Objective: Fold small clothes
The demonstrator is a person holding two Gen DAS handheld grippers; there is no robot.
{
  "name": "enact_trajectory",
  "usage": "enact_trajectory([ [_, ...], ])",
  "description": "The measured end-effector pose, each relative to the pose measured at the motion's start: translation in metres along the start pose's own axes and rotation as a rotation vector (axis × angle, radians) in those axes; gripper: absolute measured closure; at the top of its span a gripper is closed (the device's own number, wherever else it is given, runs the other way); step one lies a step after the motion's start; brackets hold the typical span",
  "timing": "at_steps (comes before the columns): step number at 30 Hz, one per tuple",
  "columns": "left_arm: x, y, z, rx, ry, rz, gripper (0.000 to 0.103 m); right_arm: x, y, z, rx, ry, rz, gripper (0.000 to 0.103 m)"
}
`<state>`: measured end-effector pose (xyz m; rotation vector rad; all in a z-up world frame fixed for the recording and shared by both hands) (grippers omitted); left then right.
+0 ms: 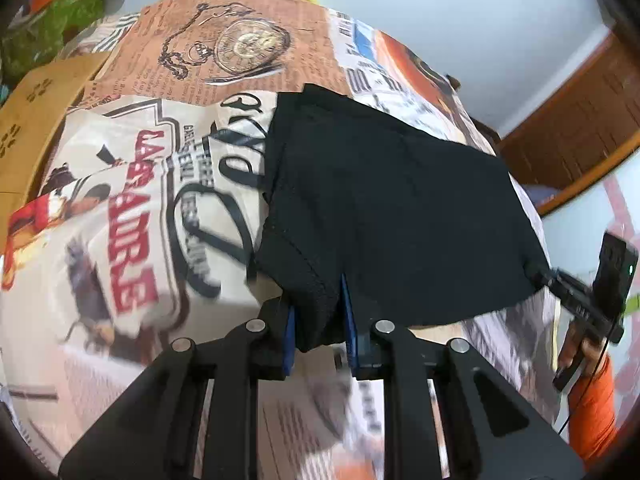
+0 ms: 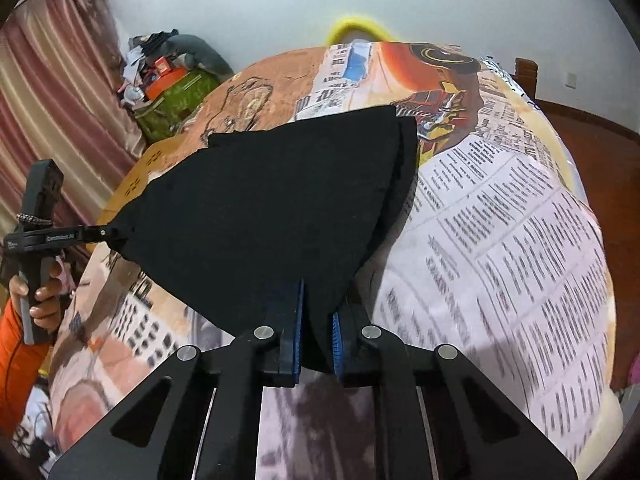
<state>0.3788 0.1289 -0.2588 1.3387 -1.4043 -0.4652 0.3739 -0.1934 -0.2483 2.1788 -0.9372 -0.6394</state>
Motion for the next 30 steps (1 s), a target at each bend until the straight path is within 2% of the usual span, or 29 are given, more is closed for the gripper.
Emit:
enact_trajectory([
  [6, -0.001, 0.02, 0.045, -0.033, -0.056, -0.018, 0.082, -0.015, 0.02, 0.026, -0.028, 0.021, -0.001, 0.093],
  [11, -0.005, 0.035, 0.077, 0.012, -0.125, -0.095, 0.077, -0.027, 0.022, 0.05, -0.07, 0.036, 0.01, 0.093],
  [15, -0.017, 0.039, 0.09, 0.02, -0.123, -0.138, 0.074, -0.032, 0.018, 0.056, -0.088, 0.044, 0.03, 0.093],
  [17, -0.025, 0.04, 0.094, 0.05, -0.131, -0.231, 0.074, -0.033, 0.018, 0.056, -0.088, 0.049, 0.044, 0.093],
  [19, -0.038, 0.04, 0.096, 0.045, -0.113, -0.269, 0.074, -0.033, 0.018, 0.055, -0.09, 0.052, 0.051, 0.093],
  [22, -0.051, 0.047, 0.094, 0.039, -0.063, -0.25, 0.074, -0.035, 0.018, 0.055, -0.093, 0.065, 0.065, 0.093],
  [26, -0.044, 0.066, 0.086, 0.09, -0.052, -0.198, 0.072, -0.036, 0.025, 0.054, -0.091, 0.047, 0.078, 0.089],
  [28, -0.035, 0.071, 0.077, 0.112, -0.057, -0.168, 0.066, -0.035, 0.031, 0.053, -0.079, 0.035, 0.079, 0.08],
  [30, -0.027, 0.07, 0.066, 0.127, -0.062, -0.146, 0.054, -0.033, 0.038, 0.05, -0.05, 0.032, 0.093, 0.063],
])
Point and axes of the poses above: each gripper's, at about its wrist camera, not at the fingertips, and y roughly against the way its jaws point, x to its right, z to its underside, the point moved 1 cm from there along -y, roughly the way its jaws point, and after that the axes turned 14 degrees about y, right-handed, at the moved point
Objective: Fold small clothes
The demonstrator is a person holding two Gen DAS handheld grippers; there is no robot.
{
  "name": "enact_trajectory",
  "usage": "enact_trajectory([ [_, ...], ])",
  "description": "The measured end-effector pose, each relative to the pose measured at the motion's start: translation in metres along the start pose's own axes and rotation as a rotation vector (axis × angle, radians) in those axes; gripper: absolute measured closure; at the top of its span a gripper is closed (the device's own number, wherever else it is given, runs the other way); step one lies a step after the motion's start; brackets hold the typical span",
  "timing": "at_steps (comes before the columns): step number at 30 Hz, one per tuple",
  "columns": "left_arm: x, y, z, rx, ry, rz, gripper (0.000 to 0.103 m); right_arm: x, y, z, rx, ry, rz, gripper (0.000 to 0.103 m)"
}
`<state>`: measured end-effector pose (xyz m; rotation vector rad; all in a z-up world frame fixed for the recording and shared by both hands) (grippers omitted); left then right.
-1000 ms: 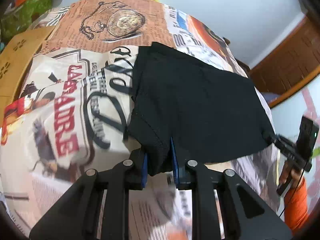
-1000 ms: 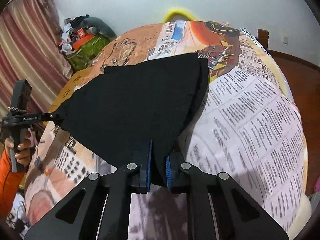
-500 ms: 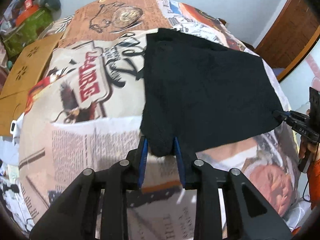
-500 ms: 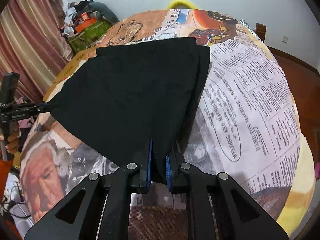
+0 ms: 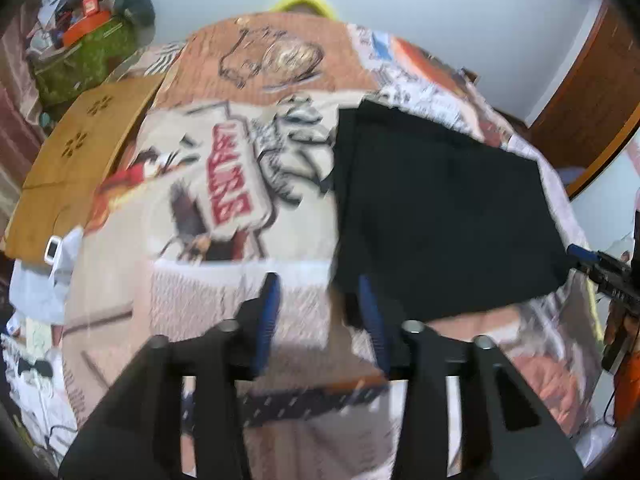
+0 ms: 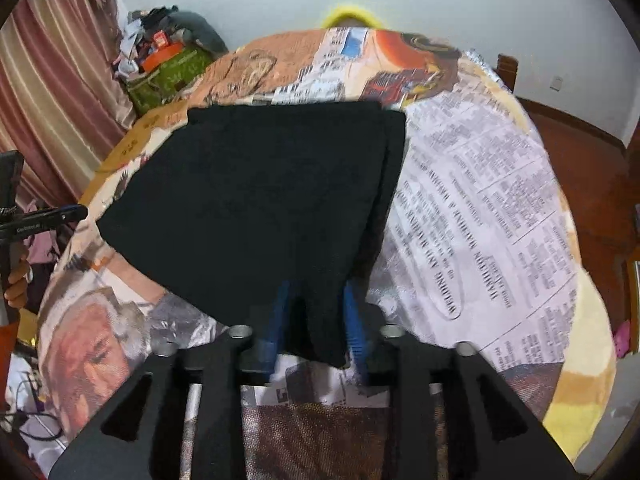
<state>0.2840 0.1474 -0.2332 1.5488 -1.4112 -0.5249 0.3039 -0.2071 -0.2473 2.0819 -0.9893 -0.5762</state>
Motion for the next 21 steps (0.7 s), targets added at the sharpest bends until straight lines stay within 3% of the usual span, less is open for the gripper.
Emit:
enact_trajectory([
  [7, 0.033, -0.033, -0.035, -0.011, -0.008, 0.035, 0.044, 0.014, 0.011, -0.014, 0.075, -0.022, 0.036, 0.048],
  [14, 0.04, -0.083, -0.058, -0.08, 0.019, 0.046, 0.044, 0.028, -0.013, -0.021, 0.065, -0.053, 0.031, 0.047],
  [21, 0.036, -0.119, -0.076, -0.145, 0.075, 0.104, 0.044, 0.036, -0.039, -0.026, 0.055, -0.084, -0.013, 0.047],
])
Point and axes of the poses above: each gripper's, at about its wrist camera, not at the fingertips, and y roughly against the way its jaws point, x to its right, z to its underside, the point moved 1 cm from there along -y, roughly the way its jaws point, and after that the axes turned 14 degrees about y, right-handed, at the moved point
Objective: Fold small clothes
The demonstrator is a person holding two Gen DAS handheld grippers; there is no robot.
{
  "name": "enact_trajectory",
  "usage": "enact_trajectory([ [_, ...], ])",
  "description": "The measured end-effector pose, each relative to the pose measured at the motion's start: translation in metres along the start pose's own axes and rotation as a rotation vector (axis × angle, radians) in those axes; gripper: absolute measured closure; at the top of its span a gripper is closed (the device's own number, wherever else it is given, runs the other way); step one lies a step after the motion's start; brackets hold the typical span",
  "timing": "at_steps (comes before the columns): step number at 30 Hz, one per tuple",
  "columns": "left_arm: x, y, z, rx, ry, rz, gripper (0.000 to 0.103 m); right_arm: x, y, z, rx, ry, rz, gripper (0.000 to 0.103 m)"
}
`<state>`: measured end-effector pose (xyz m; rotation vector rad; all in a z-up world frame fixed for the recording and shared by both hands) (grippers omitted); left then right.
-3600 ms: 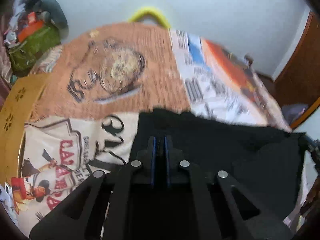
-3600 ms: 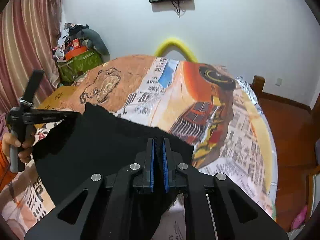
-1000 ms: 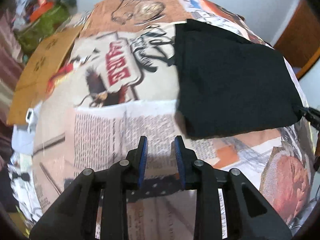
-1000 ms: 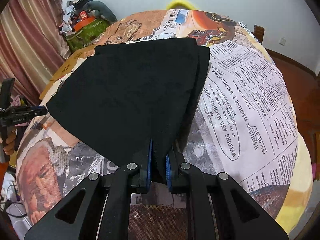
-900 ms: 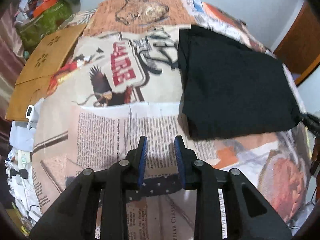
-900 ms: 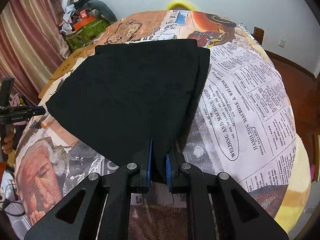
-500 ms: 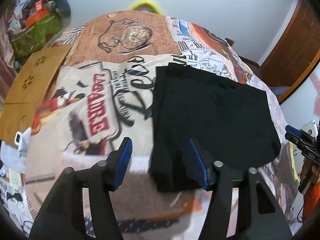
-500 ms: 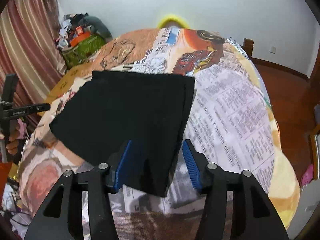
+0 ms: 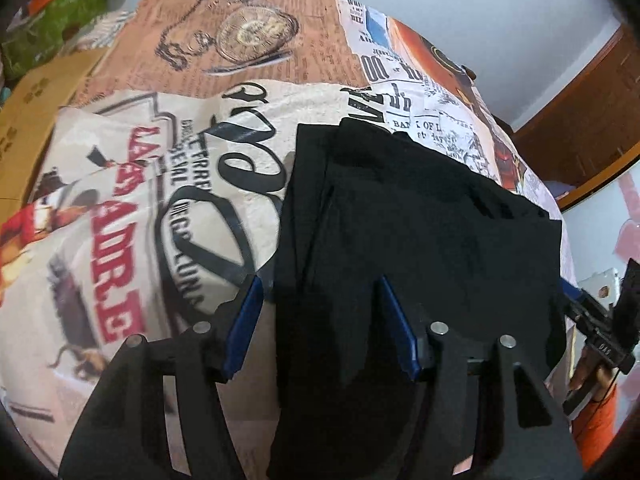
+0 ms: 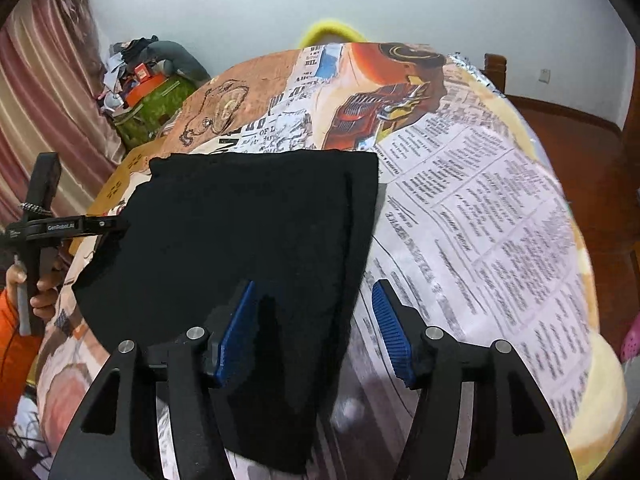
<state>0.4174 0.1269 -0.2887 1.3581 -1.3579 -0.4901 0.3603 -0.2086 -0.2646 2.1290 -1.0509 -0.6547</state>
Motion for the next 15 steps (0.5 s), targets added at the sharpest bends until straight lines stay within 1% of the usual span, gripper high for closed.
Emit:
enact_trajectory([
  [3, 0.002, -0.01, -0.003, -0.012, -0.001, 0.028, 0.044, -0.001, -0.007, -0.002, 0.009, 0.011, -0.023, 0.047],
  [7, 0.012, -0.016, -0.005, -0.011, -0.041, 0.049, 0.044, -0.001, -0.012, -0.005, 0.033, 0.006, -0.044, 0.048],
  [9, 0.016, -0.018, -0.005, -0.014, -0.049, 0.06, 0.047, -0.001, -0.015, -0.007, 0.041, 0.003, -0.041, 0.058],
  [10, 0.018, -0.018, -0.004, -0.011, -0.053, 0.056, 0.049, -0.001, -0.017, -0.008, 0.042, 0.005, -0.035, 0.061],
  [12, 0.02, -0.019, -0.004, -0.006, -0.047, 0.062, 0.061, 0.0, -0.019, -0.009, 0.043, -0.003, -0.034, 0.076],
  [13, 0.019, -0.018, -0.005, -0.007, -0.036, 0.069, 0.064, 0.0, -0.02, -0.009, 0.041, -0.01, -0.036, 0.08],
  [14, 0.018, -0.018, -0.005, -0.01, -0.023, 0.078, 0.072, 0.001, -0.021, -0.01, 0.038, -0.013, -0.038, 0.085],
  [15, 0.017, -0.017, -0.006, -0.013, -0.01, 0.091, 0.076, 0.001, -0.021, -0.011, 0.036, -0.016, -0.041, 0.087],
])
Point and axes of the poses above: each gripper's, at about its wrist camera, not at the fingertips, and y roughly against the way its jaws point, x to its right, z to its underside, the point moved 1 cm from there along -y, roughly the way its jaws point, and after that the axes turned 14 degrees about y, right-handed, at the moved point
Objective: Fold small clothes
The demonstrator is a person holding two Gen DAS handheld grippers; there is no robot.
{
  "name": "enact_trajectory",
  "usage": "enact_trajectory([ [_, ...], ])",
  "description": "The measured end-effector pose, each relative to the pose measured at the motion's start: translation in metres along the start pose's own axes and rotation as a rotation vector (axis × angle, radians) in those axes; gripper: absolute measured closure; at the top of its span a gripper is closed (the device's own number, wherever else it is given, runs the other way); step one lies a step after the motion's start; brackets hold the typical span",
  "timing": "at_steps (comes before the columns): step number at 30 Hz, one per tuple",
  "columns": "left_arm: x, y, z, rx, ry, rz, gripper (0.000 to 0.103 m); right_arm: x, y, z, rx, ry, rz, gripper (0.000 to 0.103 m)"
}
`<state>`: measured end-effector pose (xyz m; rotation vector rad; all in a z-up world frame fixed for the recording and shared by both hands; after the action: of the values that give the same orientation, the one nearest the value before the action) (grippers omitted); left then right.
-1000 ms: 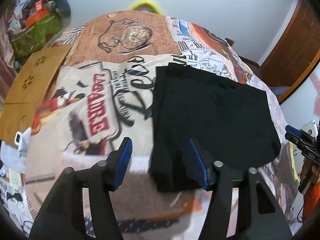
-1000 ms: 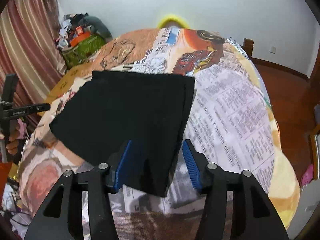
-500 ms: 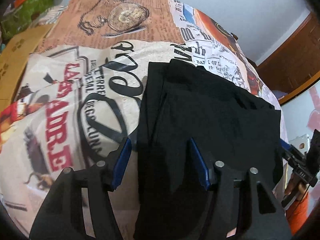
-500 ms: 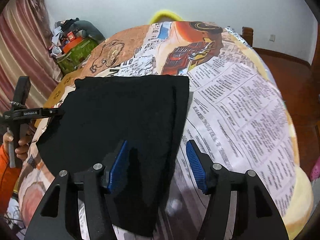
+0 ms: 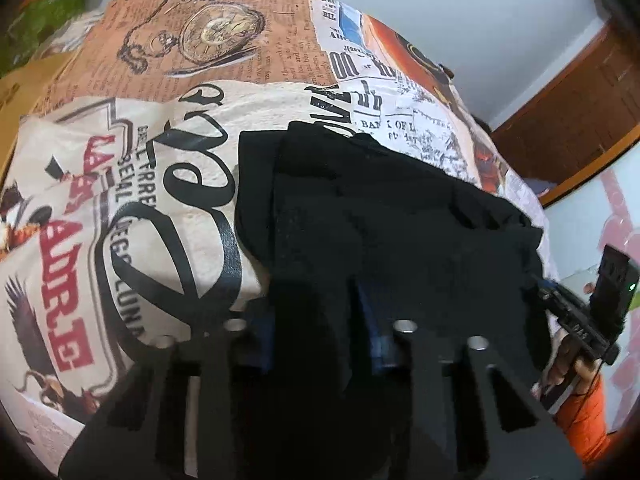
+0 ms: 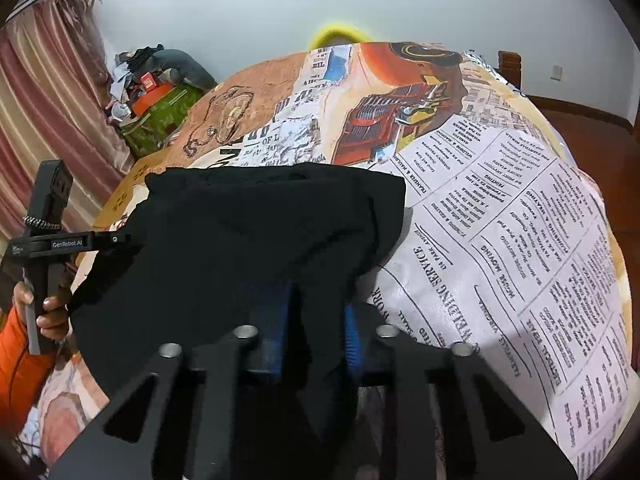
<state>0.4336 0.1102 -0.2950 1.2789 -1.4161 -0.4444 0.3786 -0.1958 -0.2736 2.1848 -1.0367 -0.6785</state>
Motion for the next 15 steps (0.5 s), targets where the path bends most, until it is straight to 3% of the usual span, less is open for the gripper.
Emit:
enact_trajectory([
  [7, 0.012, 0.024, 0.015, 0.085, -0.074, -0.048, 0.086, -0.014, 0.014, -0.008, 0.023, 0.044, 0.018, 0.095],
  [15, 0.022, 0.097, 0.031, 0.209, -0.11, -0.014, 0.089, -0.054, 0.051, -0.034, 0.092, 0.145, 0.022, 0.096],
])
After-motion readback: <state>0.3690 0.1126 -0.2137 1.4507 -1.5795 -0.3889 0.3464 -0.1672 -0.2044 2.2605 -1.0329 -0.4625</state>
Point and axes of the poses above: each gripper's, at about its wrist camera, not at the fingertips, and y roughly against the way its jaws point, x to its right, z to its underside, the point moved 1 cm from there along -y, roughly the way its jaws point, and after that the axes turned 14 degrees about y, right-handed, at the moved point
